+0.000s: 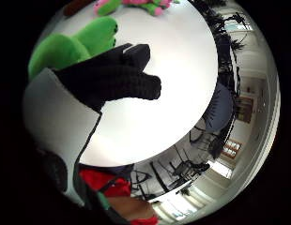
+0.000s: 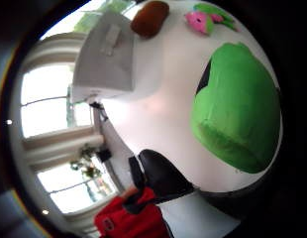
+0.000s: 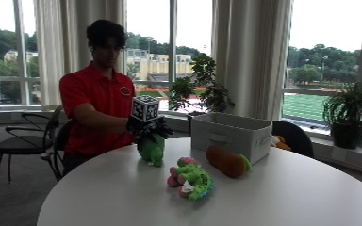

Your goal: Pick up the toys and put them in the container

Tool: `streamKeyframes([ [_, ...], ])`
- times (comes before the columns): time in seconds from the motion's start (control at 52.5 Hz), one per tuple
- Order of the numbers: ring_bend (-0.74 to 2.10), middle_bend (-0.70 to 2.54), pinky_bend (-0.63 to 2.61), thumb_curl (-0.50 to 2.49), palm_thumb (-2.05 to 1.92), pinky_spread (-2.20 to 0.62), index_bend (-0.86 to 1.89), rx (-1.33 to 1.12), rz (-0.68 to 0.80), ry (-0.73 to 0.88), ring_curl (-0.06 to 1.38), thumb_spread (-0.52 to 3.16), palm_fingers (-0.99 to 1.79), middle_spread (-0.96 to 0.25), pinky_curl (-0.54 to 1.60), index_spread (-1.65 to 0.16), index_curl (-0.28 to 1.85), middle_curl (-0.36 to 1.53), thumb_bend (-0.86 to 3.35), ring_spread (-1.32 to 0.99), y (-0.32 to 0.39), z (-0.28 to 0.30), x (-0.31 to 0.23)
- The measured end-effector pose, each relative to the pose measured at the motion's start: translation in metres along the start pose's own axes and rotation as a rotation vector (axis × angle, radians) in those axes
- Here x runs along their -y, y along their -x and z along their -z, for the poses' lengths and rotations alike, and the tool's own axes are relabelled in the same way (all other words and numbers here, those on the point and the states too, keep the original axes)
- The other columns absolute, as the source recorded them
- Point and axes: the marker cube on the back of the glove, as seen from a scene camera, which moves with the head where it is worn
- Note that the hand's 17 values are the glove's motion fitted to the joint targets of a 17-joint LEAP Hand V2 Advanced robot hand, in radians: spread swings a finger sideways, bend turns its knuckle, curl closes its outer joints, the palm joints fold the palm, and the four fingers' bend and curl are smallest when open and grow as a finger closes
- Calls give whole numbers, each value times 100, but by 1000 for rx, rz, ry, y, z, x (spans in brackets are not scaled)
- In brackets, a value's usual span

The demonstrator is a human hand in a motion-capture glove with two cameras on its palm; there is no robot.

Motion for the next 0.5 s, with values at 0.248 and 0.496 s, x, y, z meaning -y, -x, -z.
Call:
streamKeyframes([
  [0.248,26,9,139,27,0,7,14,-103,-27,110,28,95,-13,-2,47,-36,15,18,-2,1,-7,-21,15],
  [0.496,15,23,132,32,16,-1,33,-216,-31,137,25,106,11,-11,41,-43,26,23,2,0,8,-27,6],
])
